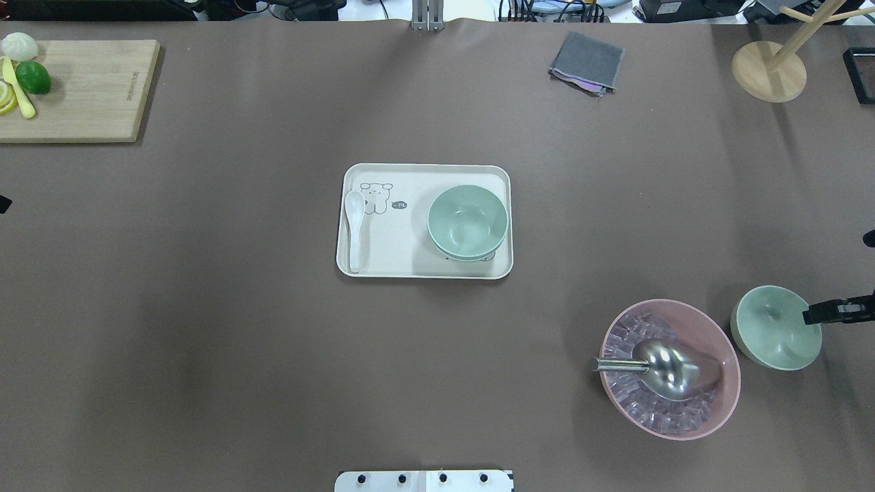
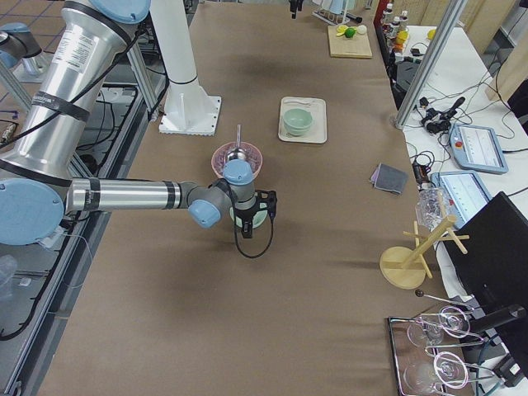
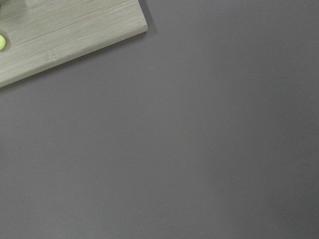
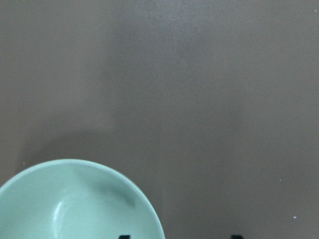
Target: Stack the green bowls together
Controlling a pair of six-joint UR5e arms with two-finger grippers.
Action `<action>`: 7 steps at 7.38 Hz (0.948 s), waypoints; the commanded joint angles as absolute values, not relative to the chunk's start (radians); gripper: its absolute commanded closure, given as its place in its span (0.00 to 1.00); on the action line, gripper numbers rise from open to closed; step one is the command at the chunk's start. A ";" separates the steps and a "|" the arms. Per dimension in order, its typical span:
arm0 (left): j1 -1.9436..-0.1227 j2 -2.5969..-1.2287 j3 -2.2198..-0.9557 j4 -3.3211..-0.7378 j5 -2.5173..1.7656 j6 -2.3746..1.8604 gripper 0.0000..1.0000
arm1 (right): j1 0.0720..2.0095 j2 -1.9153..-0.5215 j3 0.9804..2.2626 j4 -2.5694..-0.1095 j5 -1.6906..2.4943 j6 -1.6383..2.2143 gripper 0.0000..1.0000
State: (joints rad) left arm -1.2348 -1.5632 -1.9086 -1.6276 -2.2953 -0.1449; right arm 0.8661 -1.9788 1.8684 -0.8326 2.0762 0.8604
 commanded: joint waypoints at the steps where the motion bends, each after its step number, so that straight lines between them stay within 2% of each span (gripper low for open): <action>1: -1.235 -1.563 -1.910 -1.628 -2.296 -0.147 0.02 | 0.816 -1.988 1.868 -0.824 2.033 0.861 0.52; 2: -1.235 -1.563 -1.910 -1.628 -2.296 -0.149 0.02 | 0.815 -1.988 1.868 -0.824 2.033 0.861 0.61; 4: -1.235 -1.563 -1.907 -1.628 -2.296 -0.150 0.02 | 0.813 -1.987 1.870 -0.824 2.033 0.861 0.94; 5: -1.235 -1.565 -1.905 -1.628 -2.296 -0.150 0.02 | 0.813 -1.987 1.870 -0.824 2.033 0.861 1.00; 7: -1.235 -1.565 -1.908 -1.628 -2.296 -0.150 0.02 | 0.825 -1.971 1.878 -0.825 2.052 0.859 1.00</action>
